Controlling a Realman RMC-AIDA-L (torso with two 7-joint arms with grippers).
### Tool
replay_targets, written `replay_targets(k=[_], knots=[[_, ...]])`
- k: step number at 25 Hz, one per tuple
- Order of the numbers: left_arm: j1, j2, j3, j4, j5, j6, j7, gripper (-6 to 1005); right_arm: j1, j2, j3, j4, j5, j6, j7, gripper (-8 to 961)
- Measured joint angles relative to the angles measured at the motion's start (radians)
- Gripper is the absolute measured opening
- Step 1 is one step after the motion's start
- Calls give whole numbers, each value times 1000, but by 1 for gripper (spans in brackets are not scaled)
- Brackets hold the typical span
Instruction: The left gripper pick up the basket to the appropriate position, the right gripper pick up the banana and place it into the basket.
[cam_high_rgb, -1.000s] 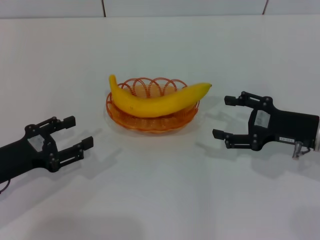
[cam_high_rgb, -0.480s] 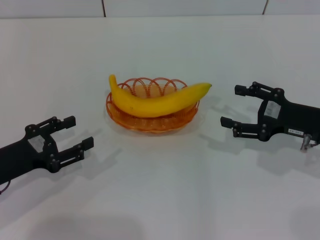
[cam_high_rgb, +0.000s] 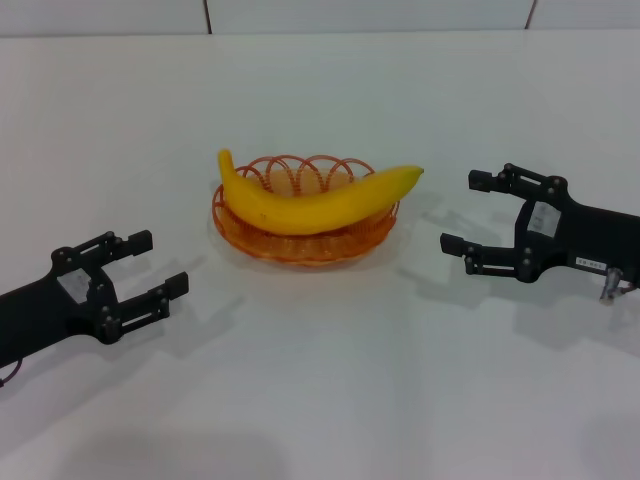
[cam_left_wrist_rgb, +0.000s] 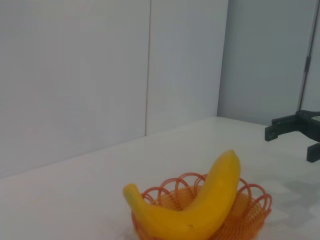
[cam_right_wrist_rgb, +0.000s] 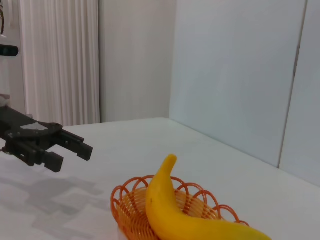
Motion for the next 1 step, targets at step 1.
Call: replay_targets(k=[1], knots=[[0,0,0,0,0,0,0,741,0,0,0,0,0,0,0,893]])
